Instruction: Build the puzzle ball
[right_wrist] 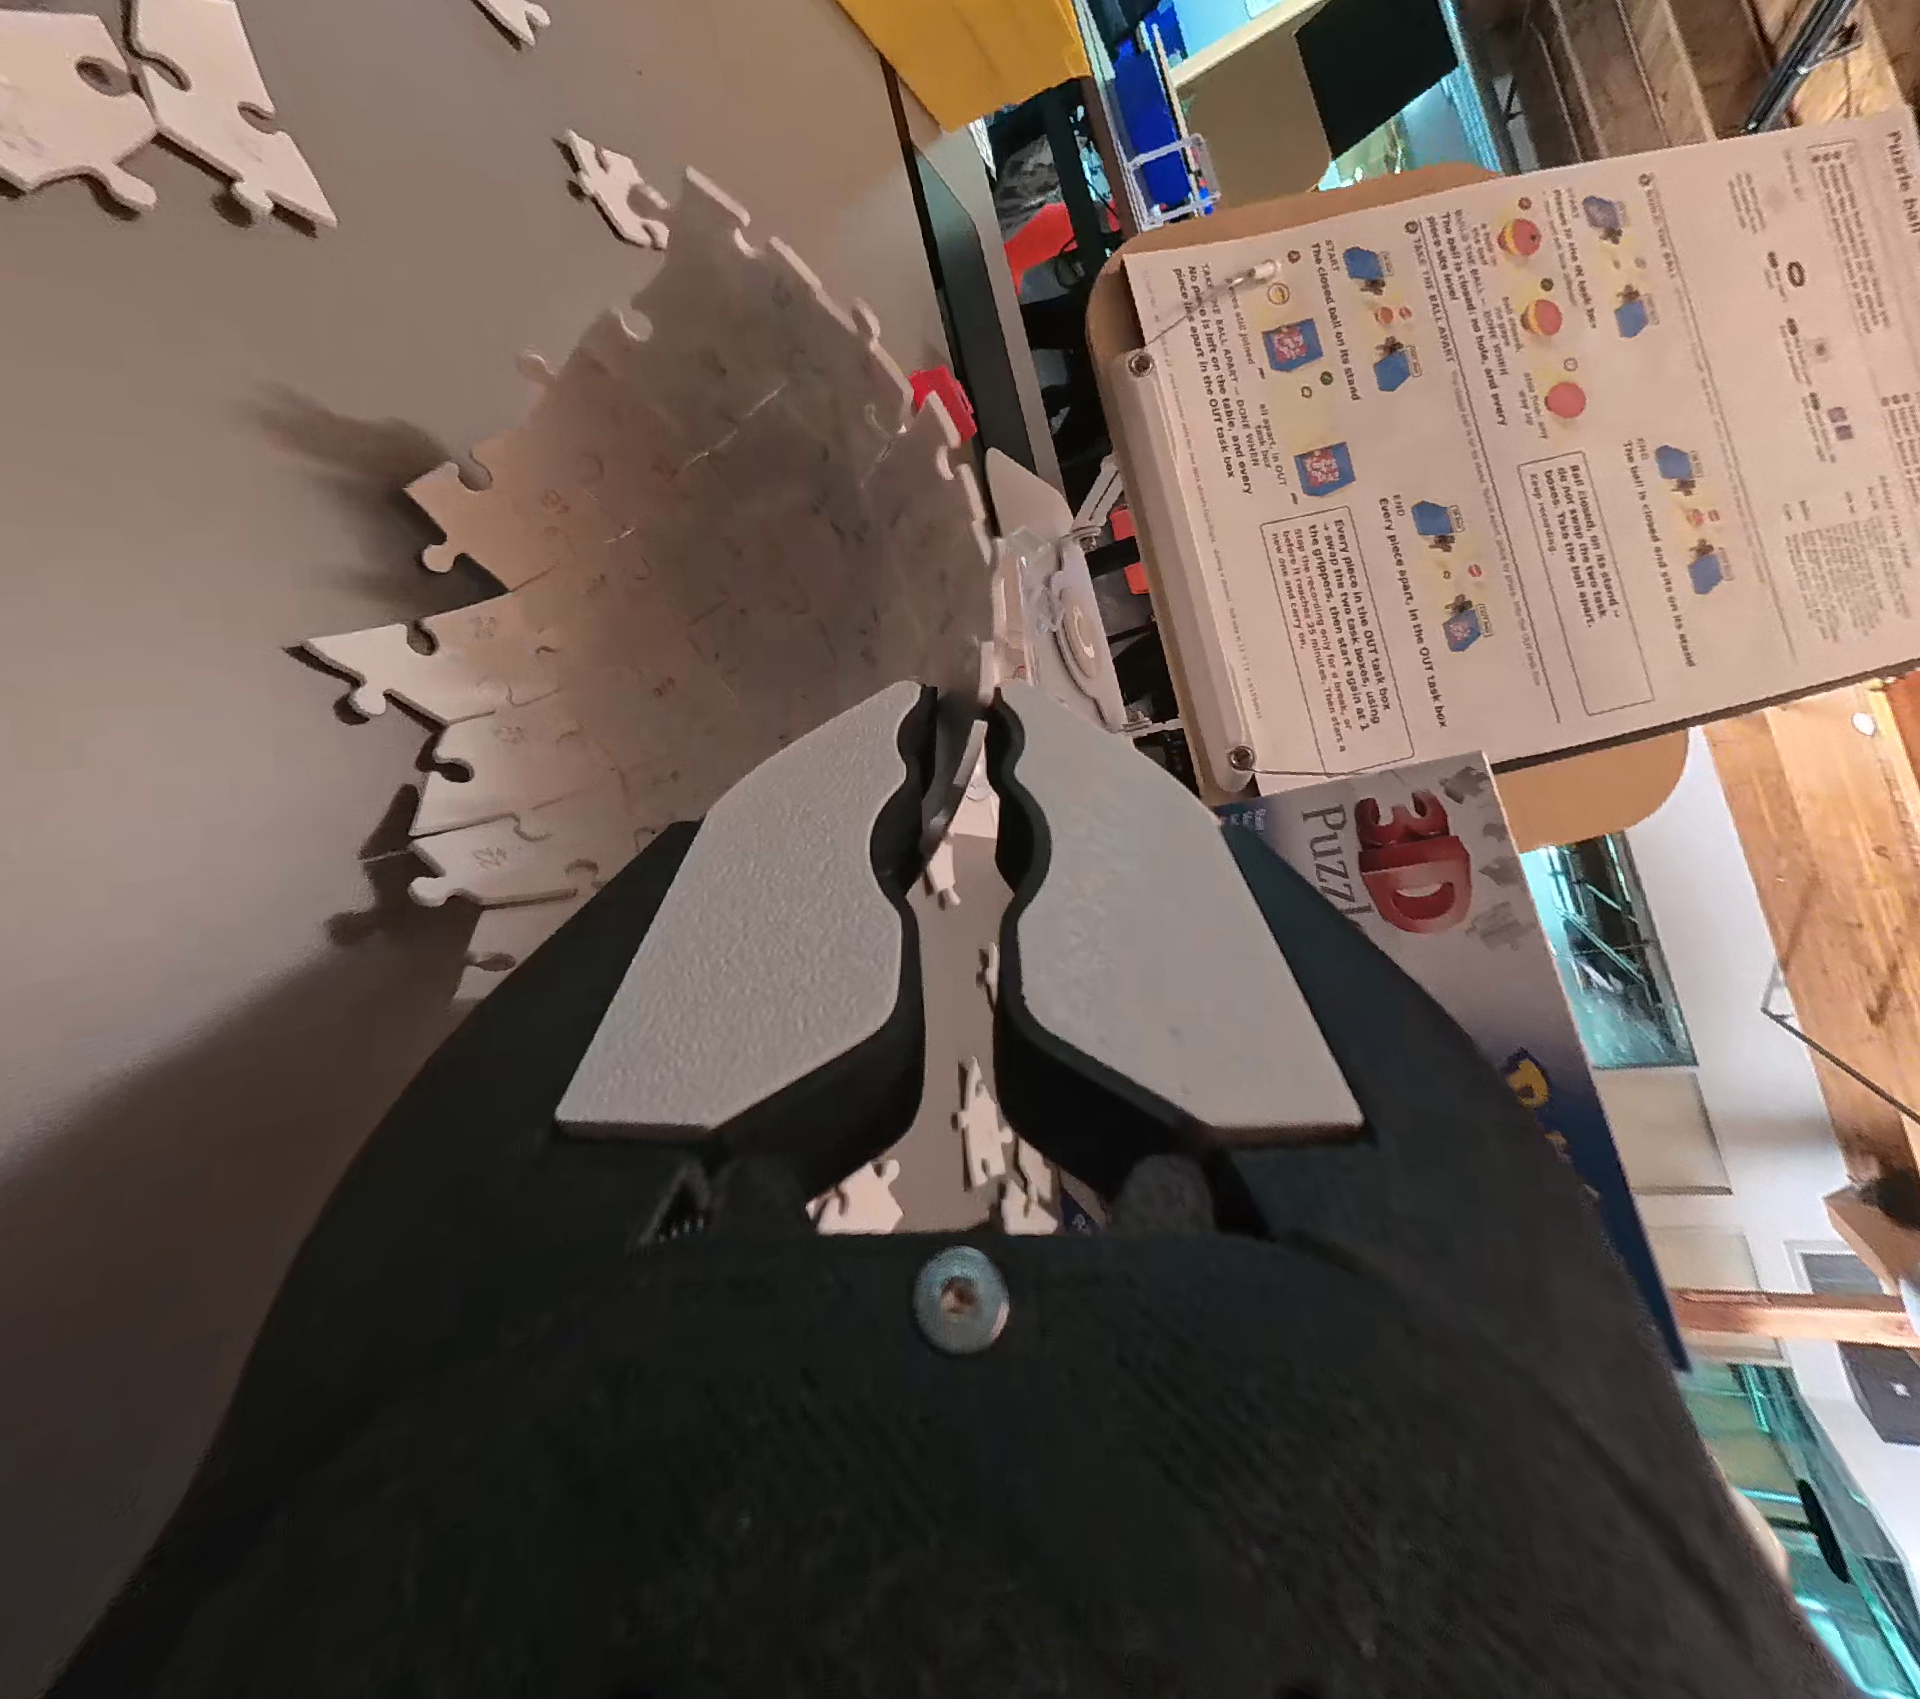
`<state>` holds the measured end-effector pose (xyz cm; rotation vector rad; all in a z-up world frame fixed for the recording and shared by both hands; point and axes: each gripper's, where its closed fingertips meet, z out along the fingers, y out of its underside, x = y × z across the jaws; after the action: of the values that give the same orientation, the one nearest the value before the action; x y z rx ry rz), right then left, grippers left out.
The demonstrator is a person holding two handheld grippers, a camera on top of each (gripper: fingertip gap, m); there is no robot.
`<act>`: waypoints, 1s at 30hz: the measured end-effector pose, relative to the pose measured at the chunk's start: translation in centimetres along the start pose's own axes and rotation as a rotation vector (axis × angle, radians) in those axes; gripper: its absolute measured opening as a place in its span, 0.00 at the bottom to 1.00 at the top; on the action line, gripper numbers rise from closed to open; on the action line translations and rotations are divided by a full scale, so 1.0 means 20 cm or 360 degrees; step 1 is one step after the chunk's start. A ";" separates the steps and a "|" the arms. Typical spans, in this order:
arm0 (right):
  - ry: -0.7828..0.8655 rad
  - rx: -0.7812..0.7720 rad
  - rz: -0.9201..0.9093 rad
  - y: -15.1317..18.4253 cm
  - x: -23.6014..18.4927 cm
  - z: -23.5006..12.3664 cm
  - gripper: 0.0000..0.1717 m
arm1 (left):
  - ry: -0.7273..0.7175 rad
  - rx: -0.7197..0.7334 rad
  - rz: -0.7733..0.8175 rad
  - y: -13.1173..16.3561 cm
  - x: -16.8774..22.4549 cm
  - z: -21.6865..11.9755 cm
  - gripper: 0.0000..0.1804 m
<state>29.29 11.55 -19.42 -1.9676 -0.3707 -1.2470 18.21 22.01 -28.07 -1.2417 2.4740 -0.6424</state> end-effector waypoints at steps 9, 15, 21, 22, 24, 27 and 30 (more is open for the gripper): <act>0.0046 0.0006 0.0004 0.00 -0.01 -0.03 0.05 | 0.0127 -0.0069 -0.0003 -0.04 0.13 0.06 0.14; 0.0046 0.0011 -0.0001 -0.01 -0.02 -0.03 0.05 | 0.0122 -0.0025 0.0011 -0.08 0.14 0.05 0.14; 0.0044 0.0016 -0.0012 -0.01 -0.02 -0.03 0.05 | -0.0071 -0.0021 -0.0046 -0.07 0.02 0.03 0.13; 0.0044 0.0015 -0.0012 -0.01 -0.02 -0.03 0.05 | -0.0082 -0.0043 -0.0038 -0.06 0.01 0.04 0.13; 0.0046 0.0015 -0.0022 -0.01 -0.02 -0.03 0.05 | -0.0064 -0.0071 -0.0046 -0.05 0.02 0.06 0.13; 0.0051 0.0008 -0.0033 -0.02 -0.02 -0.03 0.05 | 0.0031 -0.0080 -0.0111 -0.05 0.07 0.08 0.11; 0.0060 -0.0002 -0.0048 -0.02 -0.02 -0.03 0.05 | 0.0030 -0.0066 -0.0152 -0.07 0.09 0.09 0.10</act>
<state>28.43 11.38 -19.53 -1.9433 -0.3825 -1.3015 18.88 19.32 -29.01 -1.3824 2.4676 -0.6323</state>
